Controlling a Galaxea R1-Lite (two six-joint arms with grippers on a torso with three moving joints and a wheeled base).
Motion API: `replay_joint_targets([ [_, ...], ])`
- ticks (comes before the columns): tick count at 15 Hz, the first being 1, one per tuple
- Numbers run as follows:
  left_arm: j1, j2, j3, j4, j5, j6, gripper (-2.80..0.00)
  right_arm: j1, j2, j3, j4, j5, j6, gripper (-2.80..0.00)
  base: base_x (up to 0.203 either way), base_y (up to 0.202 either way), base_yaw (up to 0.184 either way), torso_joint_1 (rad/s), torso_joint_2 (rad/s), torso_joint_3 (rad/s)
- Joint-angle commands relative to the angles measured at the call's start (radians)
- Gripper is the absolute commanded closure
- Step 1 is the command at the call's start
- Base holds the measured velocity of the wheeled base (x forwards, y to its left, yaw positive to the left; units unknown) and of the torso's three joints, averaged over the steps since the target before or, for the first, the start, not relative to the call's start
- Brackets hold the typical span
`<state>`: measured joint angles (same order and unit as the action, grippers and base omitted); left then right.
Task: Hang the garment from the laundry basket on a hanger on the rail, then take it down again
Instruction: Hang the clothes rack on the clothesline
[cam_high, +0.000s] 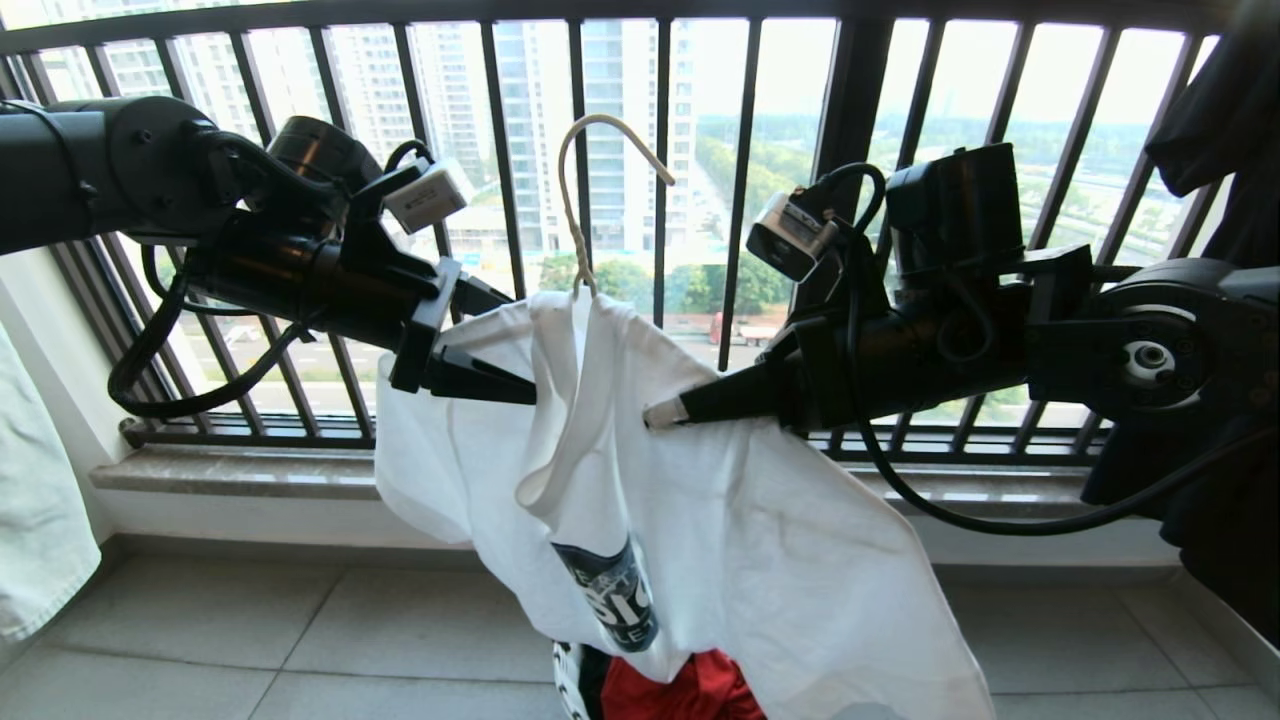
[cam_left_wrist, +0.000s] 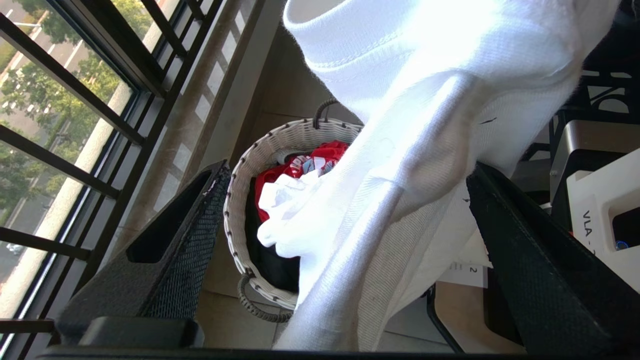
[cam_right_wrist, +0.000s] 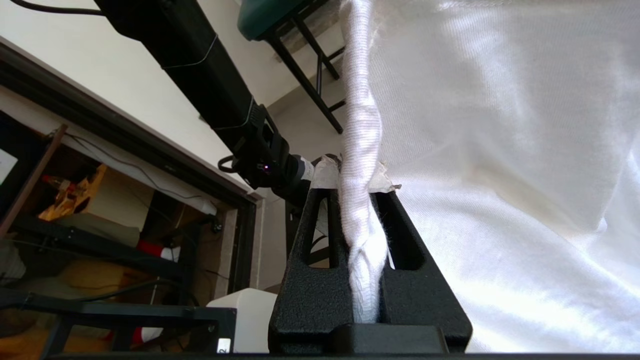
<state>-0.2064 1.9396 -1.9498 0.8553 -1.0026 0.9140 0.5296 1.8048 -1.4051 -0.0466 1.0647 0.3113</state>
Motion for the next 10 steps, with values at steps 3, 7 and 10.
replay_joint_targets([
  [3,-0.010,0.020,0.000,0.002,-0.006,0.005,-2.80,0.001,-0.005,0.000,-0.001,0.005,0.000,0.00,0.000,0.000,0.000,0.000,0.00,0.000],
  [7,-0.018,0.024,0.000,0.001,-0.007,0.006,0.00,0.000,-0.005,0.000,-0.002,0.005,0.000,0.00,0.000,0.000,0.000,0.000,0.00,0.000],
  [10,-0.018,0.018,0.000,0.001,-0.007,0.006,0.00,0.000,-0.005,-0.001,-0.002,0.005,-0.001,0.00,0.000,0.000,0.000,0.000,0.00,0.000],
])
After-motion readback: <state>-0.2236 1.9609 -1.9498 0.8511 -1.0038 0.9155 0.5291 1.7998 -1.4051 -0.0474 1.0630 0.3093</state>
